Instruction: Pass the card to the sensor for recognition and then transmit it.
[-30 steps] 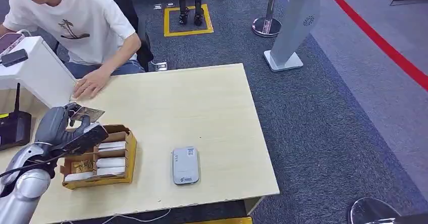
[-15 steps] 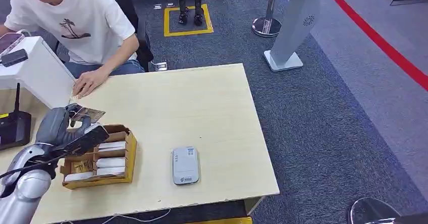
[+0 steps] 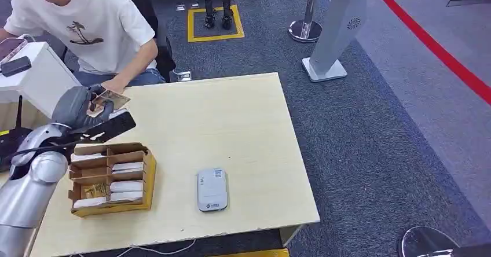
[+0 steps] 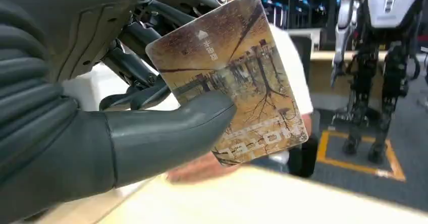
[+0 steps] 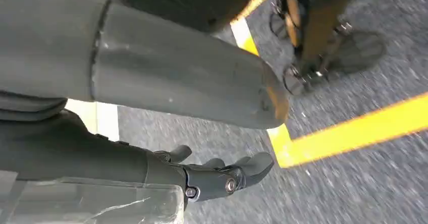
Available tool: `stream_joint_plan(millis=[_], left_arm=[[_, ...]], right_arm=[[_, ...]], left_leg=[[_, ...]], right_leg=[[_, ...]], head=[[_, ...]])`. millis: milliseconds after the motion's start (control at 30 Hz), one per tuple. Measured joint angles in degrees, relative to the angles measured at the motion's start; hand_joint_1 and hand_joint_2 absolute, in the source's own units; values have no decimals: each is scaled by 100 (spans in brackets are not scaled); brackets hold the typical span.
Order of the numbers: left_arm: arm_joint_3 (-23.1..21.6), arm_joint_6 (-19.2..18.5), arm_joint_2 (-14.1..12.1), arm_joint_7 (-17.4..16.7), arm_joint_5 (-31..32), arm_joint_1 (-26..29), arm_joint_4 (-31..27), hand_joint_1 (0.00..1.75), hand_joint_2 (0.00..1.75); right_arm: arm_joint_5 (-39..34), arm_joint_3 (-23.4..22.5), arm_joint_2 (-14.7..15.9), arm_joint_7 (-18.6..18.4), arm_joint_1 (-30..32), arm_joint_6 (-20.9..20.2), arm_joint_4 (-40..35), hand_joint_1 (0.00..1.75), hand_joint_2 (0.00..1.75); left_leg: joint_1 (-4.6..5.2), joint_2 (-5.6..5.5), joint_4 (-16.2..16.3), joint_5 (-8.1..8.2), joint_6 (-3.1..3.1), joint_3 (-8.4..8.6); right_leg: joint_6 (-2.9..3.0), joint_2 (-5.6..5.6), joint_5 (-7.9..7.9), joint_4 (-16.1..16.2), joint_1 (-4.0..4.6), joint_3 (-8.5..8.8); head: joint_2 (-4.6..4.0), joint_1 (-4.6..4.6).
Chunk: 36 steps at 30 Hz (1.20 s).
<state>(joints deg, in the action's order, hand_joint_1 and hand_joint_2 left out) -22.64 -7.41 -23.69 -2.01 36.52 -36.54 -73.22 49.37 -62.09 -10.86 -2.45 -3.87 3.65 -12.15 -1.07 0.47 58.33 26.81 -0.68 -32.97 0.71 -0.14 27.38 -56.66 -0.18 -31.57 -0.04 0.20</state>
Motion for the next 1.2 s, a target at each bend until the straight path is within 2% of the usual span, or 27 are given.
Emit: stream_joint_plan(millis=[100,267,367,500,600,733,900,1000,1100,1200], left_arm=[[-66,74,-81,-37,-79,-71,33,175,175],[-109,355,-98,0,-81,228,70,175,175],[-112,586,-79,48,0,433,99,175,175],[-107,849,-72,33,94,738,88,175,175],[2,1214,-79,-96,453,1297,-142,175,175],[424,1539,-92,-144,820,2339,-728,175,175],[821,1452,-77,-142,975,2918,-1151,175,175],[955,1429,-70,-142,1070,3084,-1276,175,175],[1088,1502,-37,-223,1355,3621,-1642,175,175],[1154,1502,17,-311,1442,3965,-1864,175,175]], right_arm=[[42,-28,-31,106,36,20,0,0,0],[-103,-92,65,807,41,-129,-20,0,0],[-147,-177,122,951,42,-15,-63,0,0],[-13,-181,153,946,51,-7,-66,0,0],[169,-168,151,1170,79,-110,-63,0,0],[348,-92,90,1744,92,-321,-53,0,0],[363,-20,43,1816,83,-332,-44,0,0],[400,0,39,1947,84,-509,-44,0,0],[463,79,-37,2225,80,-739,-13,0,0],[584,168,-144,2218,64,-752,26,0,0]], left_leg=[[1,21,-1,1,0,4],[1,18,-1,2,0,-3],[1,17,-1,2,0,-3],[1,19,-1,2,0,-2],[1,29,-4,5,-1,1],[0,33,-6,12,-2,-1],[0,16,-6,12,-2,-2],[0,15,-7,11,-2,-2],[0,34,-9,15,-5,10],[-1,15,-8,15,-5,3]], right_leg=[[0,22,1,0,0,-7],[0,19,2,2,-1,-11],[0,18,2,4,-1,-11],[0,19,1,3,-1,-9],[1,28,2,1,-1,-8],[1,36,11,3,-1,-16],[-5,16,18,3,-1,-9],[-4,16,16,1,-1,-2],[-3,35,15,3,-1,-4],[-5,16,19,5,-1,-7]], head=[[0,-2],[0,-4],[0,-2],[0,-4],[0,-2],[0,-2],[0,-4],[0,-2],[0,-4],[0,-2]])
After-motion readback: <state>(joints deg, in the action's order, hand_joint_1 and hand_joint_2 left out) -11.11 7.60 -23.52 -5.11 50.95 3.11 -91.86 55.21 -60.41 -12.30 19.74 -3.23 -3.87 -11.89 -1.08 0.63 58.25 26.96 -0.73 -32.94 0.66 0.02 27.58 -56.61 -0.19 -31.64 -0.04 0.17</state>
